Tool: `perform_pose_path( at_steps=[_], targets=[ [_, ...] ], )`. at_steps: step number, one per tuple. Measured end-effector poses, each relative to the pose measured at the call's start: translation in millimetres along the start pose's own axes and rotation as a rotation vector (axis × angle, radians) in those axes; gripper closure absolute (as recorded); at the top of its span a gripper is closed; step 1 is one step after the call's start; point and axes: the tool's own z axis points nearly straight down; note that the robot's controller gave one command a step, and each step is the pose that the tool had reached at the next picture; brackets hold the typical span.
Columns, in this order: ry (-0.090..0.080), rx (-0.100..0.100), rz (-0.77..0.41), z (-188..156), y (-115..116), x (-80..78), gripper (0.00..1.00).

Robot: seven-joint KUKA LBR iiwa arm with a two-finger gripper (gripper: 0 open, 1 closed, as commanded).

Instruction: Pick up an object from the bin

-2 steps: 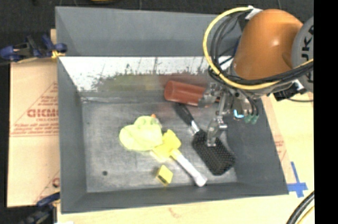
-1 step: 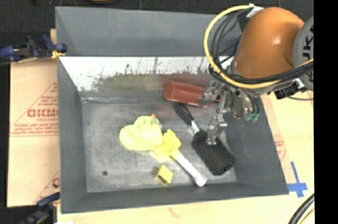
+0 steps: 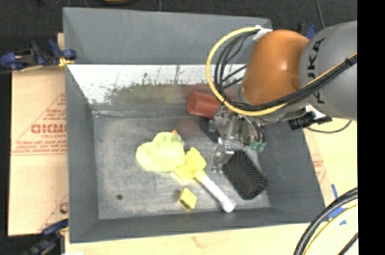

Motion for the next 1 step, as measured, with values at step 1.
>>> perform_pose_path(
  at_steps=[1],
  targets=[
    [0.007,-0.001,0.064,21.9,46.5,7.6,0.00]
  ],
)
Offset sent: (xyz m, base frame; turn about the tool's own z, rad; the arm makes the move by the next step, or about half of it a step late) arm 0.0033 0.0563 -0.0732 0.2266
